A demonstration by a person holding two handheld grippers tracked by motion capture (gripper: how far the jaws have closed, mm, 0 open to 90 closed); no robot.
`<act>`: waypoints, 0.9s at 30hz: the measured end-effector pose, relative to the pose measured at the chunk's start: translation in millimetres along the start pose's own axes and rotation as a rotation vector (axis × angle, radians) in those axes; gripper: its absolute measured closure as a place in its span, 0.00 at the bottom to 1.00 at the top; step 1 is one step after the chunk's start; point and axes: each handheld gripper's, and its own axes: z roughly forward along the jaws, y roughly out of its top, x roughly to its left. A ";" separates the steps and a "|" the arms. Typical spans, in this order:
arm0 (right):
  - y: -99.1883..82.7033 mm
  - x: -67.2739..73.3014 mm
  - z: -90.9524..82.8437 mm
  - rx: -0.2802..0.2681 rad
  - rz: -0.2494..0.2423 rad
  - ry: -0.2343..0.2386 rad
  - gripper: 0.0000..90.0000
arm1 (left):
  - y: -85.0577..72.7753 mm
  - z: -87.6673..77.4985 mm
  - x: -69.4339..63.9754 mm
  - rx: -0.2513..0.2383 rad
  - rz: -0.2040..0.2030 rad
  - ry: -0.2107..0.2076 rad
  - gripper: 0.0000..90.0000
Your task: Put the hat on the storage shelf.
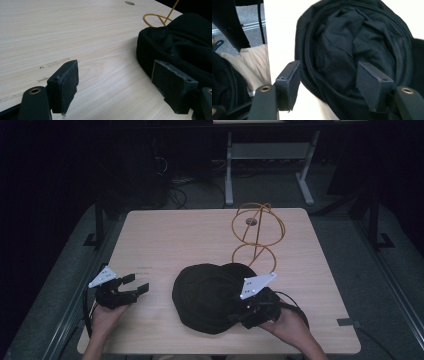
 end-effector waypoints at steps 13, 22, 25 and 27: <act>25.1 10.9 33.0 0.037 -0.087 0.077 0.54 | 0.3 -1.0 0.0 -0.008 0.003 0.002 0.24; 33.2 12.6 53.6 0.071 -0.097 0.098 0.62 | 0.2 -0.4 0.7 -0.009 0.001 0.001 0.24; 34.6 12.4 56.6 0.082 -0.092 0.109 0.66 | 0.1 -0.3 1.1 -0.008 0.001 0.001 0.24; 35.8 13.0 60.4 0.099 -0.092 0.113 0.69 | 0.1 -0.3 1.3 -0.008 0.001 0.001 0.24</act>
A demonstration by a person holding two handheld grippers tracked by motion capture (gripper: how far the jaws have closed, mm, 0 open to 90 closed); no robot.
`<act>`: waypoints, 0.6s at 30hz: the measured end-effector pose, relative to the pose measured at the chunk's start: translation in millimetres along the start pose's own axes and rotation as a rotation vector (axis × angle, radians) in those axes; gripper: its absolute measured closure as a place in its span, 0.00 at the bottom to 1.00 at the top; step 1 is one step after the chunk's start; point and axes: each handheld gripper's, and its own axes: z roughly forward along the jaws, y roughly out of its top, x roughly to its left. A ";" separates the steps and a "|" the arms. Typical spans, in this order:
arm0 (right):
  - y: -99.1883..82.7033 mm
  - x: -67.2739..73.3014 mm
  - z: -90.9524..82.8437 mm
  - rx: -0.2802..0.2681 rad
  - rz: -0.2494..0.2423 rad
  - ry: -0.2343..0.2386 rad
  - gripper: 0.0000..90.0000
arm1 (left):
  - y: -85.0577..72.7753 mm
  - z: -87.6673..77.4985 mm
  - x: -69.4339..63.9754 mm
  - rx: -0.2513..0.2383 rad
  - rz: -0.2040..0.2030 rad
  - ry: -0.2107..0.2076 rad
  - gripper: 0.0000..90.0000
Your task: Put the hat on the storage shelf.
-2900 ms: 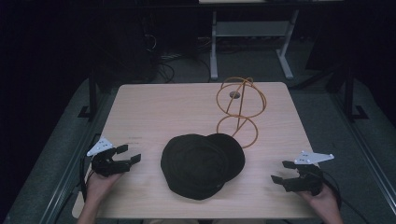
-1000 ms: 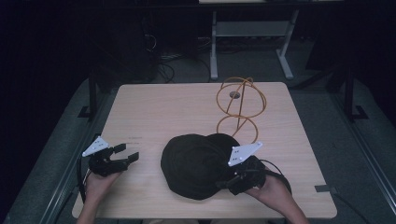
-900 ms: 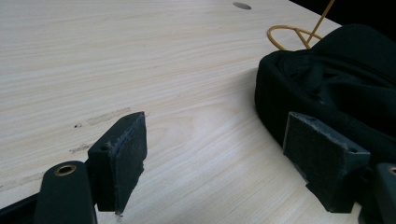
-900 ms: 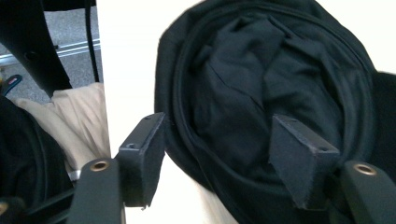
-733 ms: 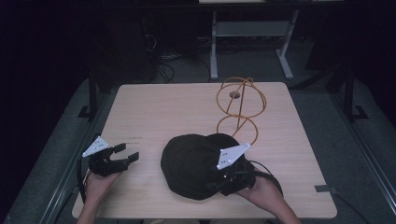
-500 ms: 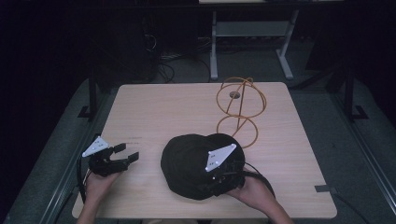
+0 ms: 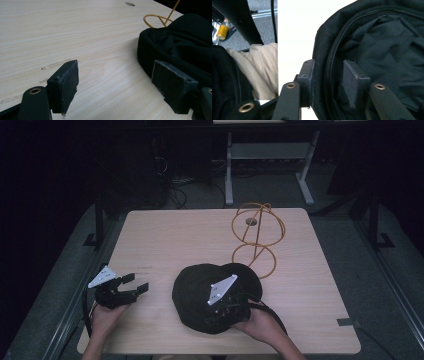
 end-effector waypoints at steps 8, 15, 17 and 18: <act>3.6 2.3 19.2 0.084 -0.020 -0.006 0.73 | -0.1 0.8 -0.1 0.005 0.003 -0.001 0.24; 6.3 7.9 35.2 0.129 -0.043 -0.025 0.77 | -0.3 1.8 -0.4 0.008 0.007 -0.006 0.24; 6.3 8.6 37.4 0.136 -0.044 -0.031 0.81 | -0.4 2.2 -0.9 0.009 0.007 -0.007 0.24; 6.4 8.2 37.2 0.137 -0.043 -0.033 0.83 | -0.4 2.4 -1.2 0.008 0.005 -0.009 0.24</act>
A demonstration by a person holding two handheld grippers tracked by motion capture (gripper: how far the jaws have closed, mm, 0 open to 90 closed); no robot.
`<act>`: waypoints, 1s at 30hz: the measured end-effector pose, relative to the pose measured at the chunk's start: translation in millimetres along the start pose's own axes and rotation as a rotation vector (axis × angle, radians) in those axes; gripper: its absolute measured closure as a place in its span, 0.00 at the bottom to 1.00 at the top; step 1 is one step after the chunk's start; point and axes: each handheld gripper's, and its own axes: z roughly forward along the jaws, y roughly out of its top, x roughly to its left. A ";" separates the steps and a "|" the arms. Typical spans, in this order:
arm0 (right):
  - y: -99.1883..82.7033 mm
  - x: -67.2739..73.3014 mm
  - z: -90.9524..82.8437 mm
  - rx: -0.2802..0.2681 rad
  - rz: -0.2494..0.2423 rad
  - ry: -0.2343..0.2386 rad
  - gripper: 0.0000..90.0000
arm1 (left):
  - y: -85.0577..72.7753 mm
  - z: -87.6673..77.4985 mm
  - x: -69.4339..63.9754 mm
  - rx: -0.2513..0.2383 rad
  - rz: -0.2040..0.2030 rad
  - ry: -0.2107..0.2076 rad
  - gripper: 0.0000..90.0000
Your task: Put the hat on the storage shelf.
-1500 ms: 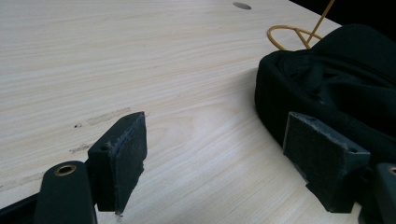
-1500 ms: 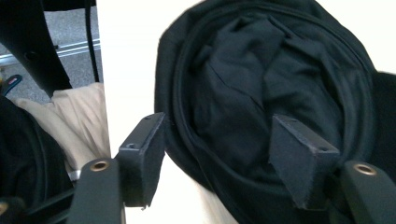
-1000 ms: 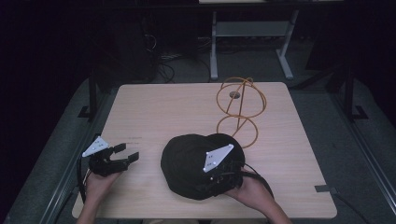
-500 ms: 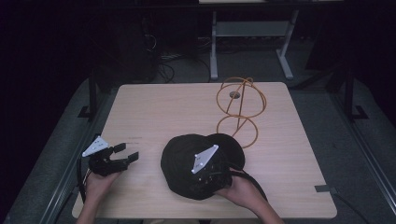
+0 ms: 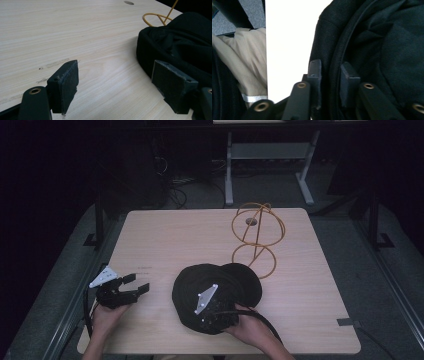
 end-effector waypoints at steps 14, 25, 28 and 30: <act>-0.5 -6.6 -40.0 -0.117 0.033 -0.026 0.86 | 2.7 3.3 -8.8 -0.023 0.006 -0.071 0.24; 4.9 -19.3 -85.5 -0.229 0.079 -0.028 0.86 | 16.0 12.7 -47.3 -0.070 0.079 -0.207 0.24; 7.8 -20.7 -93.2 -0.250 0.085 -0.033 0.86 | 19.0 16.4 -60.6 -0.070 0.117 -0.238 0.24; 9.8 -21.8 -98.0 -0.266 0.080 -0.040 0.86 | 21.3 18.9 -68.8 -0.071 0.144 -0.263 0.24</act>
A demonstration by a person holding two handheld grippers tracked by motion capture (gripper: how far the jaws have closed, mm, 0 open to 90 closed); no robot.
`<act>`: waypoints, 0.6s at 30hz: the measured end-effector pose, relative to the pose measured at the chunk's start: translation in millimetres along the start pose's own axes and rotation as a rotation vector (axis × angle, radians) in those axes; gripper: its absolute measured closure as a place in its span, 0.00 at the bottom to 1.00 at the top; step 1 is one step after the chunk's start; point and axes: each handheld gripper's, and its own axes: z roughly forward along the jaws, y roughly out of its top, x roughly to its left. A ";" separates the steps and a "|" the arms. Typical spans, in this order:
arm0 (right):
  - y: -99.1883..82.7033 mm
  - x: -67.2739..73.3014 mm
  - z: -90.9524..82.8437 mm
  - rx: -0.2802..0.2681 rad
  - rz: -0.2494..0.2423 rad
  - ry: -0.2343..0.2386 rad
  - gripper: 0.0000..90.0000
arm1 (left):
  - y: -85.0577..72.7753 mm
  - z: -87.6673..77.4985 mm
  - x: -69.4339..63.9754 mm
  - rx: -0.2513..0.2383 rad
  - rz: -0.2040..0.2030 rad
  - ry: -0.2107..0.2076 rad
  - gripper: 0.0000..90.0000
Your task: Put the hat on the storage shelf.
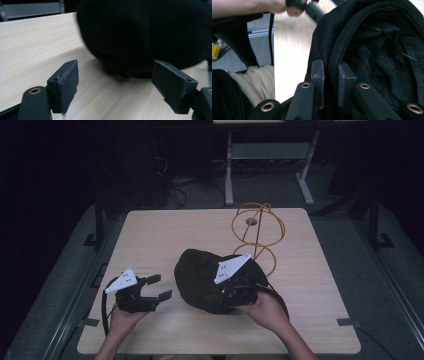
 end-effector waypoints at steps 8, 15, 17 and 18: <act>9.7 -8.3 -14.2 -0.049 0.012 0.001 0.86 | 12.2 18.3 -22.6 -0.013 0.096 -0.044 0.22; 20.7 -15.1 -18.5 -0.079 0.022 0.026 0.86 | 21.6 39.3 -23.4 -0.052 0.101 -0.033 0.23; 23.7 -16.2 -18.3 -0.078 0.020 0.031 0.86 | 21.1 43.9 -22.6 -0.073 0.082 -0.028 0.26; 25.1 -16.2 -18.1 -0.076 0.018 0.030 0.86 | 21.4 45.6 -21.7 -0.076 0.079 -0.025 0.29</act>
